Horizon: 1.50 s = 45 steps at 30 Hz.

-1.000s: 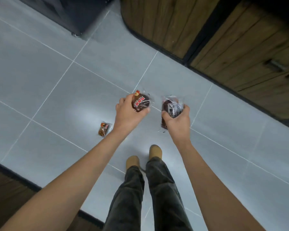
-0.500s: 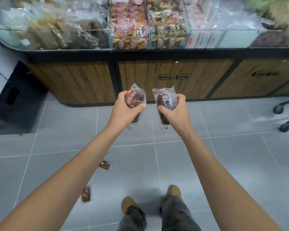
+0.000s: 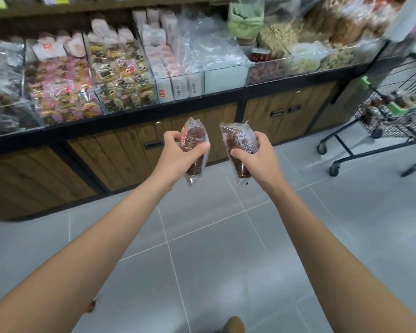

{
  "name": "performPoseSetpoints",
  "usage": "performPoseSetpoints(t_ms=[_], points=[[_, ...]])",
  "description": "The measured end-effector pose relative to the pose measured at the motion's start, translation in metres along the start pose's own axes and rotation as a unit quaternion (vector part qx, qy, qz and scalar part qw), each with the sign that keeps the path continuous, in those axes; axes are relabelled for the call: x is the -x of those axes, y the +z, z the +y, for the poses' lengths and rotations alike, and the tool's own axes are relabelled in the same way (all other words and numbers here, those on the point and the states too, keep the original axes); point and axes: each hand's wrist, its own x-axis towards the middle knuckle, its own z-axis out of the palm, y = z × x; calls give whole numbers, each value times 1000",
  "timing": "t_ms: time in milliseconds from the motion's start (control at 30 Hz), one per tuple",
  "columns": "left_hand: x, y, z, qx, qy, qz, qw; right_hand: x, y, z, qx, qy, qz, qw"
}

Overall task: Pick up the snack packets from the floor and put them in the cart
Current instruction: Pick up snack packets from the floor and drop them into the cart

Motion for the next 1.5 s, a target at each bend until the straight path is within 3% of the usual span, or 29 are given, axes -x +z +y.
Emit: performPoseSetpoints(t_ms=[400, 933, 1233, 1500], points=[[-85, 174, 72, 2, -3, -19, 1000, -127, -174, 59, 1, 12, 45, 999], [-319, 464, 196, -16, 32, -215, 976, -347, -383, 138, 29, 113, 227, 967], [-363, 642, 267, -7, 72, -294, 953, -408, -524, 187, 7, 141, 310, 940], [-386, 801, 319, -16, 57, -303, 951, -478, -665, 250, -4, 148, 305, 941]])
